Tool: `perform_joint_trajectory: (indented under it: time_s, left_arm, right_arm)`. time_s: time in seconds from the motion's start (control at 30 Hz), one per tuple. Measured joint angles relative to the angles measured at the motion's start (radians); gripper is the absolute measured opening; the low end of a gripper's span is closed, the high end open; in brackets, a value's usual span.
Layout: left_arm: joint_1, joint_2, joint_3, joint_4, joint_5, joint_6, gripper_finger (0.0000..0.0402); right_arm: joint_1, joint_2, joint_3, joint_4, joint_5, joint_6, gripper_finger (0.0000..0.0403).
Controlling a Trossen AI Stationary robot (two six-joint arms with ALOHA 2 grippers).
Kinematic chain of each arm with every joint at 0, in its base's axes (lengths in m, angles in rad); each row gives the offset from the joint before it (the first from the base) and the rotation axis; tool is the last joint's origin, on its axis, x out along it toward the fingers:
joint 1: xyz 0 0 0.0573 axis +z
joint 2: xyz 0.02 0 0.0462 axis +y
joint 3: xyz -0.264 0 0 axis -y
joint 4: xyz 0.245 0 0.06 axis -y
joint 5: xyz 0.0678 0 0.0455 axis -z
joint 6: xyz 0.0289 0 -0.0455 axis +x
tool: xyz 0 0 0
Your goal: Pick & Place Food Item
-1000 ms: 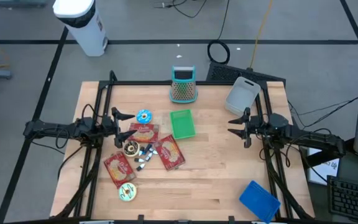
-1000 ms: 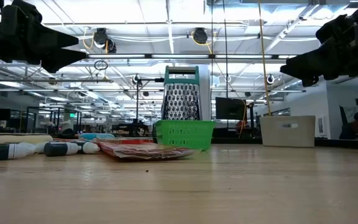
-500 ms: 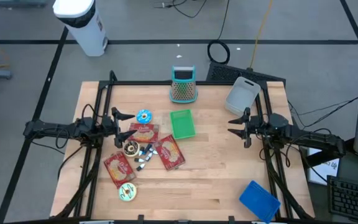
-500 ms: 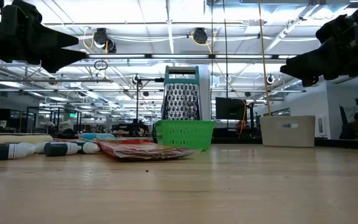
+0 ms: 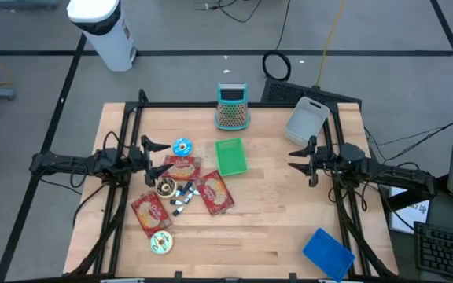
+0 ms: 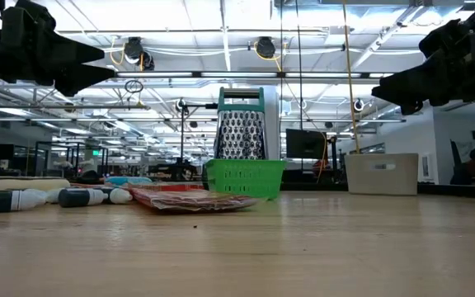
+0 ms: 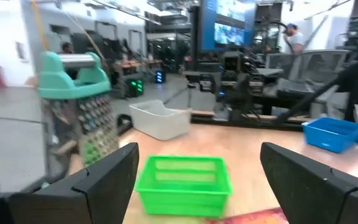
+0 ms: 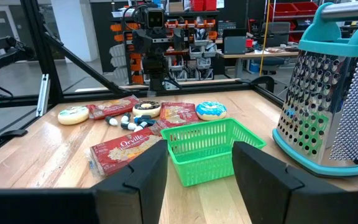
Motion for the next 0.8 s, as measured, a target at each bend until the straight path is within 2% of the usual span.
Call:
perform_joint_trajectory:
  time_s: [0.17, 0.3, 0.63, 0.8]
  left_arm:
    - [0.0, 0.0, 0.0, 0.053, -0.04, 0.078, 0.0337]
    - [0.0, 0.0, 0.0, 0.086, -0.039, 0.065, 0.0337]
    - [0.0, 0.0, 0.0, 0.118, -0.05, -0.186, 0.0337]
    - [0.002, 0.0, 0.002, 0.066, -0.169, -0.341, 0.0337]
  right_arm:
    - [0.0, 0.0, 0.0, 0.0, 0.0, 0.0, 0.0171]
    - [0.0, 0.0, 0.0, 0.0, 0.0, 0.0, 0.0169]
    - [0.0, 0.0, 0.0, 0.0, 0.0, -0.033, 0.017]
    - [0.0, 0.0, 0.0, 0.0, 0.0, -0.041, 0.0167]
